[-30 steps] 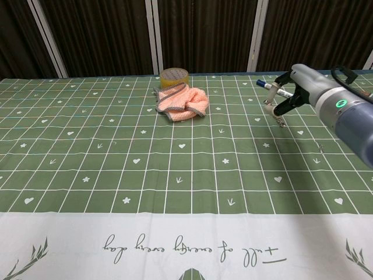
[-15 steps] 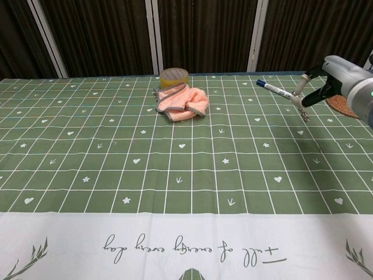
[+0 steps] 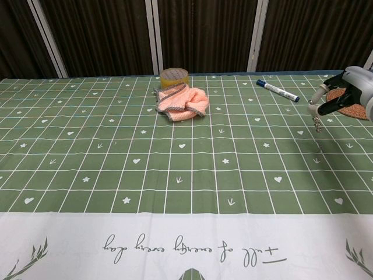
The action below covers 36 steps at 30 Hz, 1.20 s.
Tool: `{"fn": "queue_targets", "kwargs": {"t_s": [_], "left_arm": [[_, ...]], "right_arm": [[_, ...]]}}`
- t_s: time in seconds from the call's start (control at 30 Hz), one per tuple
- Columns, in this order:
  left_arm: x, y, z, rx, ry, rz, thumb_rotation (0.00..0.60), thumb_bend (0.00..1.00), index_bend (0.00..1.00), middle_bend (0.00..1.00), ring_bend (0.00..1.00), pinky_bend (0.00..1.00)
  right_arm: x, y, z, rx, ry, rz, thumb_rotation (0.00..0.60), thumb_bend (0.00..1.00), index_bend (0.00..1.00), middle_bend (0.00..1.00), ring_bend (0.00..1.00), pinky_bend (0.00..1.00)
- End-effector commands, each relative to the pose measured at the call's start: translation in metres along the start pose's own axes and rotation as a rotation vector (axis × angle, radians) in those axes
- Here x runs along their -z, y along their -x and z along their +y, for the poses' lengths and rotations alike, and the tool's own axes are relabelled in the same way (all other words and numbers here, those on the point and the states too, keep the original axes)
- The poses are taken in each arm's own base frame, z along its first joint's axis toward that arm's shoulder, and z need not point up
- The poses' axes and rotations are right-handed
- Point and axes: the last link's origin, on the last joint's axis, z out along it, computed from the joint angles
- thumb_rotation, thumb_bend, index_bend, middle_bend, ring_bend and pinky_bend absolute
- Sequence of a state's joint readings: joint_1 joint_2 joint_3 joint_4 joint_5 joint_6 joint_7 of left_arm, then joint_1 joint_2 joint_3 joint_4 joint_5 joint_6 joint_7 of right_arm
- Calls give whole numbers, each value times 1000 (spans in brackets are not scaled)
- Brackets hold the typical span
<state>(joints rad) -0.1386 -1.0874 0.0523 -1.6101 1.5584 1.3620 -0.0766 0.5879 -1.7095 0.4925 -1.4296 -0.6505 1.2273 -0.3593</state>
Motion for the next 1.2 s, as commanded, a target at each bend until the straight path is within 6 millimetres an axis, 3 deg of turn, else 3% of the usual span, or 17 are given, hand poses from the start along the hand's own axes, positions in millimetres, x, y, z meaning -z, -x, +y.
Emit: {"fn": "queue_targets", "kwargs": {"t_s": [0.03, 0.57, 1.2], "left_arm": [[0, 0, 0, -1, -1, 1, 600, 79, 0, 0, 0, 0], [0, 0, -2, -2, -4, 2, 600, 80, 0, 0, 0, 0], [0, 0, 1, 0, 7, 1, 600, 78, 0, 0, 0, 0]], "right_arm": [[0, 0, 2, -7, 10, -1, 600, 332, 622, 220, 0, 0], [5, 11, 8, -19, 30, -28, 600, 337, 629, 221, 0, 0], [-1, 6, 12, -13, 41, -13, 600, 341, 632, 222, 0, 0]]}}
